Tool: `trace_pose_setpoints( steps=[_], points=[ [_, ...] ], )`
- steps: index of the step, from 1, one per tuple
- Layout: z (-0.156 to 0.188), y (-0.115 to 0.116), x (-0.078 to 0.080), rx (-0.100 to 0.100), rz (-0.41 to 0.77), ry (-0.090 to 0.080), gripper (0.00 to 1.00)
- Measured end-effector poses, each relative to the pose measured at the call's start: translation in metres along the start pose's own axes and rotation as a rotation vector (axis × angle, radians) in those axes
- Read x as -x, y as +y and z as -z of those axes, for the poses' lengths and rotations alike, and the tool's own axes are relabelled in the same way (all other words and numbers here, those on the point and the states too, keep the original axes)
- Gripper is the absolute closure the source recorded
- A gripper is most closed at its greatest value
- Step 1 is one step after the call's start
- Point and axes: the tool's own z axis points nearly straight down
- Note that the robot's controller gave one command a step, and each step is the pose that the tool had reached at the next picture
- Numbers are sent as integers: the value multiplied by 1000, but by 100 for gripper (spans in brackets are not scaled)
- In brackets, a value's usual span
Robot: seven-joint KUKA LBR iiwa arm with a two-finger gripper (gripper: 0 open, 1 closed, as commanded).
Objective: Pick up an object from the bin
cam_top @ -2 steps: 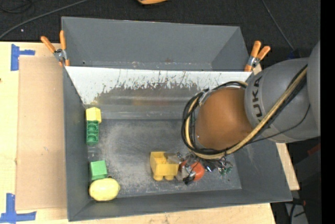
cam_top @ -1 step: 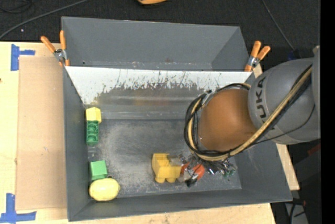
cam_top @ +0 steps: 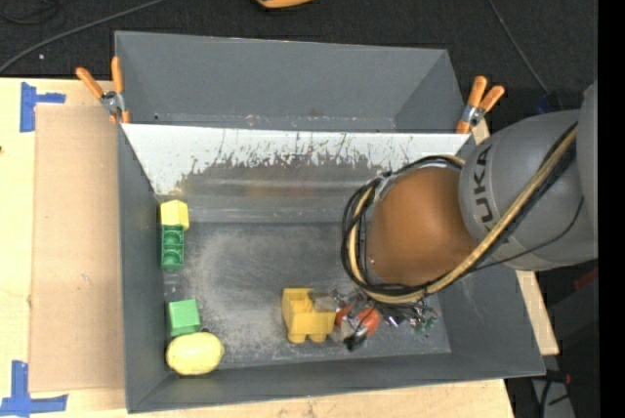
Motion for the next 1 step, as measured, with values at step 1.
trace_pose_setpoints(
  steps=[1],
  points=[
    [14, -2, -2, 1, -22, 2, 100]
  ],
)
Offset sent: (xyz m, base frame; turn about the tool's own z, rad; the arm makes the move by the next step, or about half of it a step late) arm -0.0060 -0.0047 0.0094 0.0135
